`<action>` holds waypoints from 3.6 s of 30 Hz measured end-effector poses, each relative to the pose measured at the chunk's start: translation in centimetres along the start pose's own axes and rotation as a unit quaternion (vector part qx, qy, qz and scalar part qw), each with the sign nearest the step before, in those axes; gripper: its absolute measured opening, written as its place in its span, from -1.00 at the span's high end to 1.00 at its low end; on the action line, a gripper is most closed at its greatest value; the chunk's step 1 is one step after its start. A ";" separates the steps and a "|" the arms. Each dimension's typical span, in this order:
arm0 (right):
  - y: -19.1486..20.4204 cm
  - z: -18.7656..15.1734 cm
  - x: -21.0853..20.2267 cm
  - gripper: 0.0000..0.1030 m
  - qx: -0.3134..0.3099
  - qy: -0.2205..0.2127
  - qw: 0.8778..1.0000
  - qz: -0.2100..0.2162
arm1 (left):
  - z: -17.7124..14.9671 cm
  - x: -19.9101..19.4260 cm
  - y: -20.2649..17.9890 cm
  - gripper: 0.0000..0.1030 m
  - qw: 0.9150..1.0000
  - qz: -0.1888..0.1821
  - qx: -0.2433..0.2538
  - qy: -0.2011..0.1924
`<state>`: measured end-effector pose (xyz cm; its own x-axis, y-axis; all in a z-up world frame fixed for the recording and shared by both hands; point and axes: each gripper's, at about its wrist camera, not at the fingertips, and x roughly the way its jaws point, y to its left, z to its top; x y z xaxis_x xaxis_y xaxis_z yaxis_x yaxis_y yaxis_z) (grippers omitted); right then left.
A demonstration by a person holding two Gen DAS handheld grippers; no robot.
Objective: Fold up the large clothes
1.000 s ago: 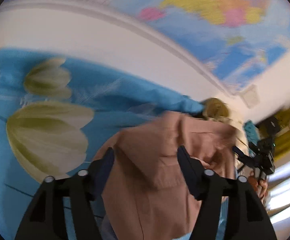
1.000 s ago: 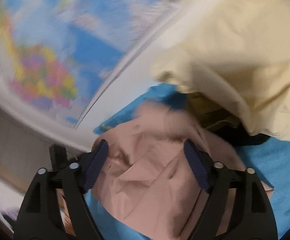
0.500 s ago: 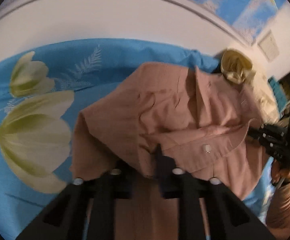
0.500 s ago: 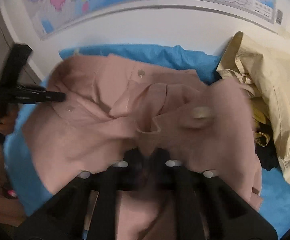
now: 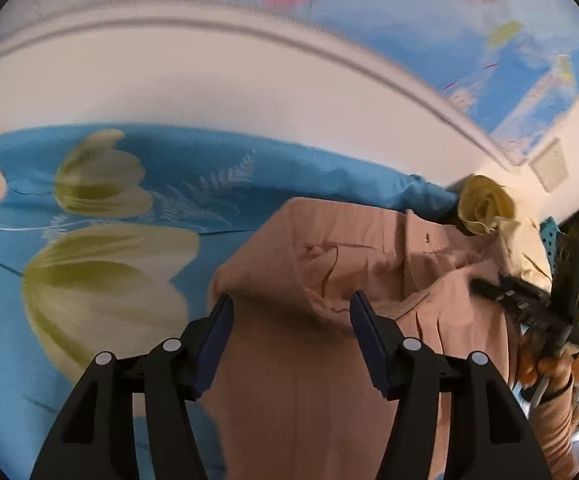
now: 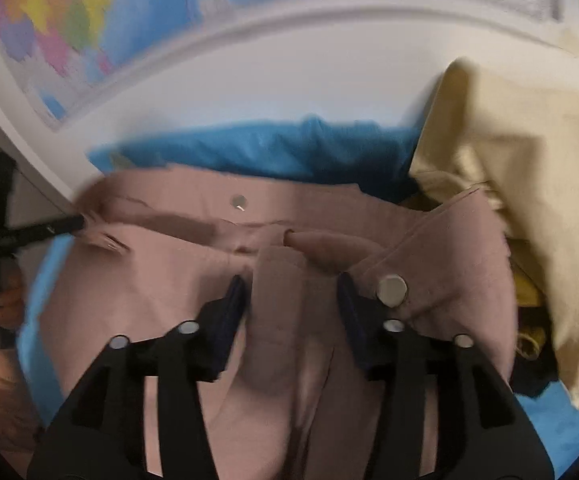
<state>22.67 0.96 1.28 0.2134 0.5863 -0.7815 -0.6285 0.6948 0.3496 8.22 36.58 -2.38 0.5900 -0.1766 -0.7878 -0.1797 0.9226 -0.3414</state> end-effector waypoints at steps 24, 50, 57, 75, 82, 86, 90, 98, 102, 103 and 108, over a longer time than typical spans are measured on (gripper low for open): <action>-12.7 -13.2 -8.0 0.74 0.214 -0.008 0.975 0.054 | -7.1 -0.1 2.4 0.86 0.999 -0.009 -0.012 0.039; -7.7 -11.6 -5.4 0.59 0.142 -0.020 0.983 0.114 | -11.1 3.1 -3.8 0.27 0.995 -0.088 0.003 0.039; -5.5 -12.2 -10.3 0.66 0.141 -0.025 0.973 0.183 | -11.1 -2.1 -3.4 0.73 0.991 -0.134 -0.022 0.015; -6.7 -13.7 -7.2 -0.92 0.115 -0.011 0.993 0.029 | -11.3 1.0 -2.2 -0.61 0.998 -0.046 0.009 0.041; -6.1 -13.1 -6.4 -0.91 0.108 -0.017 0.993 0.033 | -11.4 3.4 -5.3 -0.75 0.997 0.021 0.067 0.045; -6.2 -13.4 -6.5 -0.91 0.112 -0.020 0.993 0.039 | -11.4 3.6 -5.6 -0.73 0.996 0.036 0.065 0.042; -6.1 -13.5 -6.8 -0.90 0.113 -0.017 0.993 0.037 | -11.6 3.4 -5.9 -0.68 0.996 0.045 0.066 0.038; -6.6 -14.0 -9.0 -0.88 0.132 -0.038 0.990 0.023 | -11.7 3.2 -6.0 -0.66 0.996 0.051 0.073 0.031; -6.0 -13.6 -11.4 -0.88 0.111 -0.067 0.992 -0.004 | -11.8 3.1 -6.1 -0.65 0.995 0.055 0.078 0.029; -5.5 -13.3 -12.0 -0.88 0.097 -0.074 0.992 -0.017 | -11.8 3.1 -6.1 -0.65 0.995 0.058 0.079 0.028; -3.8 -11.7 -12.1 -0.88 0.050 -0.078 0.995 -0.048 | -11.8 2.7 -6.3 -0.64 0.993 0.070 0.088 0.022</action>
<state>13.71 -13.68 3.34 0.3874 0.5672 -0.7268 -0.5234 0.7843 0.3331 1.68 26.24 -8.42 0.5337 -0.0542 -0.8439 -0.1146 0.9841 -0.1357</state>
